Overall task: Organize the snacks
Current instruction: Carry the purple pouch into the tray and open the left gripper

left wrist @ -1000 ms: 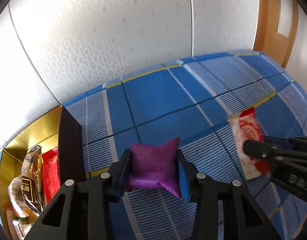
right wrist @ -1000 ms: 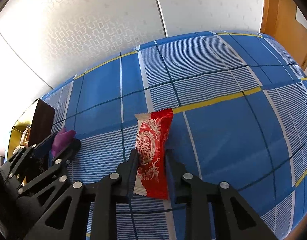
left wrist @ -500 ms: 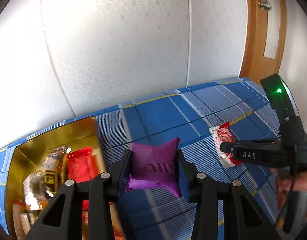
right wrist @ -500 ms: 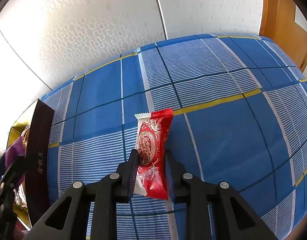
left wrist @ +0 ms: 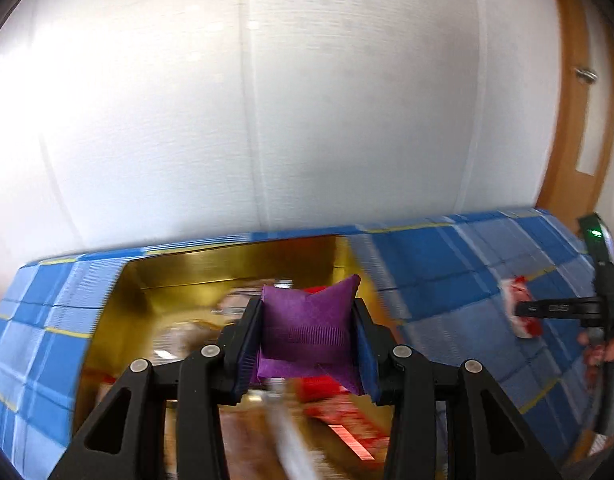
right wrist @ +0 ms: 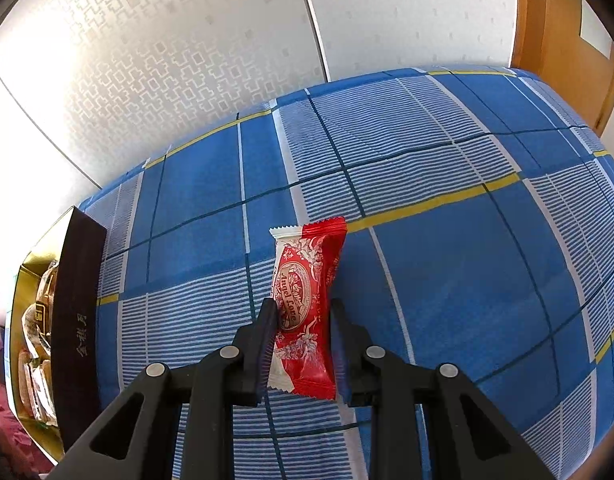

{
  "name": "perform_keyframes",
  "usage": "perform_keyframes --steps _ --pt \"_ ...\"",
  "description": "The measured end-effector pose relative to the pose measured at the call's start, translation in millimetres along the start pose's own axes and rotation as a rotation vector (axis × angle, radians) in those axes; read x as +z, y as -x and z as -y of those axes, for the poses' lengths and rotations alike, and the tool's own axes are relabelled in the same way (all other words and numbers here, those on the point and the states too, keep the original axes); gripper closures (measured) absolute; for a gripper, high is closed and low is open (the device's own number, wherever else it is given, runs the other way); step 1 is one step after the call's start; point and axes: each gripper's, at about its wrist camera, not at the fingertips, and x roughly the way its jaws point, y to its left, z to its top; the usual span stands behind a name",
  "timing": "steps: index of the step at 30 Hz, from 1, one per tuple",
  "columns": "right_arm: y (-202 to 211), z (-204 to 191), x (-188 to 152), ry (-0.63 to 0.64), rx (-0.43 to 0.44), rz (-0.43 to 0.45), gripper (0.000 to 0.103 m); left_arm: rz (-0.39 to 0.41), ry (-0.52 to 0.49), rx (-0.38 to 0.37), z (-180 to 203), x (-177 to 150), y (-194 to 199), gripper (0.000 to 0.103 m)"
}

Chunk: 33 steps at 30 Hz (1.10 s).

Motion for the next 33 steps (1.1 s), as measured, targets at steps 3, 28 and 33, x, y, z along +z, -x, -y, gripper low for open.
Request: perform_keyframes --steps 3,28,33 --pt "-1.2 0.0 -0.1 -0.017 0.026 -0.002 0.078 -0.006 0.038 0.055 -29.2 -6.7 -6.0 0.06" --pt "4.6 -15.7 -2.1 0.016 0.049 0.045 0.086 -0.176 0.224 0.241 -147.4 -18.4 -56.2 0.05" --pt "3.3 -17.4 -1.5 0.031 0.063 0.038 0.086 -0.178 0.218 0.236 -138.4 -17.2 -47.4 0.042"
